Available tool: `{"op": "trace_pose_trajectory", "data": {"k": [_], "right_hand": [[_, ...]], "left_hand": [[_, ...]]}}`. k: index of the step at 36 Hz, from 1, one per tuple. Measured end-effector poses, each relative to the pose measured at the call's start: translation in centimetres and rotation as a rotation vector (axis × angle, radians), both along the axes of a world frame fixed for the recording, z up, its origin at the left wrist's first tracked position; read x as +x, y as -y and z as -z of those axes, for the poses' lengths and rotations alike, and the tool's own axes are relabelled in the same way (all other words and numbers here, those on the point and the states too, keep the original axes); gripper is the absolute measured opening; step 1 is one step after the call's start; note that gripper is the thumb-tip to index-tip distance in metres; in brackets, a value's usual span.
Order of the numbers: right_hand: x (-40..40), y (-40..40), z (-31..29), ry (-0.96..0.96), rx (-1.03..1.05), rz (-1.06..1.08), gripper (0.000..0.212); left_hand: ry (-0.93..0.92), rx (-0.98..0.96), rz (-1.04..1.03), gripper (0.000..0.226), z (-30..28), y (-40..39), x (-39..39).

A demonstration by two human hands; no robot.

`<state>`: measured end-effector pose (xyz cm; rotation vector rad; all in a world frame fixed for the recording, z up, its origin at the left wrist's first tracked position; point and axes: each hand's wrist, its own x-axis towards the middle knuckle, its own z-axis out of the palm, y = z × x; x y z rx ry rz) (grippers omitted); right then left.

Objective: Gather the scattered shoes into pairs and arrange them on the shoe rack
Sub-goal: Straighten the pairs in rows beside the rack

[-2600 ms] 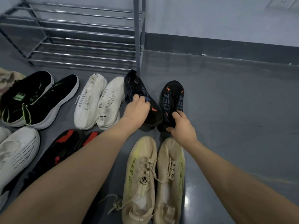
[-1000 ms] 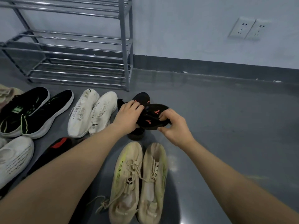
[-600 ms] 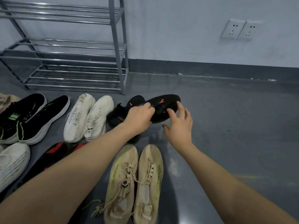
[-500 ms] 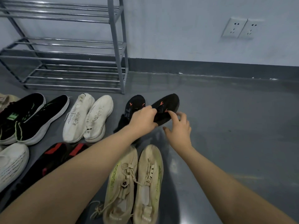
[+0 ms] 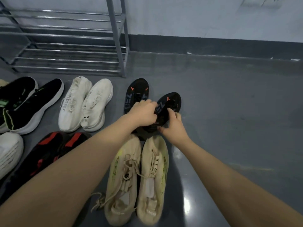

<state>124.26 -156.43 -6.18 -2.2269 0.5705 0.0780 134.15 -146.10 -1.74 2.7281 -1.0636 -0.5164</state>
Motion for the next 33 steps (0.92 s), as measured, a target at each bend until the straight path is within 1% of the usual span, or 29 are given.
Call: {"op": "trace_pose_trajectory", "data": {"k": [2, 4, 6, 8, 10, 11, 13, 15, 17, 18, 20, 22, 26, 28, 29, 33], "right_hand": [[0.2, -0.6, -0.4, 0.038, -0.115, -0.021, 0.088], [0.4, -0.9, -0.8, 0.074, -0.207, -0.067, 0.085], [0.7, -1.6, -0.9, 0.040, -0.197, -0.137, 0.074], [0.8, -2.2, -0.9, -0.028, -0.134, -0.189, 0.064], [0.7, -2.6, -0.8, -0.040, -0.047, -0.170, 0.062], [0.7, -2.8, -0.8, -0.034, -0.030, -0.161, 0.065], [0.6, -3.0, -0.7, -0.054, -0.061, -0.184, 0.079], [0.6, -3.2, -0.4, -0.094, -0.131, -0.211, 0.096], [0.6, -3.6, -0.1, -0.122, -0.194, -0.208, 0.103], [0.7, -3.8, 0.1, -0.127, -0.220, -0.194, 0.101], [1.0, -4.3, 0.2, -0.133, -0.242, -0.171, 0.084], [1.3, -4.5, 0.2, -0.129, -0.204, -0.174, 0.068], [1.2, -4.2, 0.6, -0.029, -0.195, -0.236, 0.053], [0.9, -3.9, 0.8, 0.028, -0.203, -0.251, 0.040], [0.8, -3.7, 0.8, 0.067, -0.207, -0.258, 0.037], [0.9, -2.3, 0.7, 0.232, -0.245, -0.258, 0.035]], "left_hand": [[-0.011, 0.015, -0.002, 0.051, 0.0, -1.5, 0.2], [-0.020, -0.001, 0.000, 0.051, 0.6, -2.9, 0.0], [0.018, -0.006, 0.002, 0.056, 1.2, -4.5, 0.0], [0.039, 0.021, -0.006, 0.063, 1.8, -5.9, 0.3], [0.038, 0.080, 0.014, 0.063, 2.4, -6.9, 0.4], [0.039, 0.107, 0.030, 0.060, 2.8, -7.1, 0.4], [0.021, 0.125, 0.043, 0.057, 3.5, -7.3, 0.4], [-0.002, 0.080, -0.002, 0.056, 4.2, -7.0, 0.5], [0.017, 0.030, -0.060, 0.052, 4.8, -6.7, 0.5], [0.037, 0.017, -0.078, 0.049, 5.0, -6.5, 0.5], [0.069, 0.001, -0.101, 0.044, 5.5, -6.3, 0.4], [0.076, -0.021, -0.121, 0.043, 5.8, -6.3, 0.3], [0.083, -0.040, -0.143, 0.039, 5.8, -6.4, 0.4], [0.055, -0.060, -0.153, 0.035, 5.9, -6.4, 0.2], [0.041, -0.069, -0.156, 0.034, 6.0, -6.4, 0.1], [0.023, -0.119, -0.142, 0.027, 5.7, -6.9, 0.3]]}}
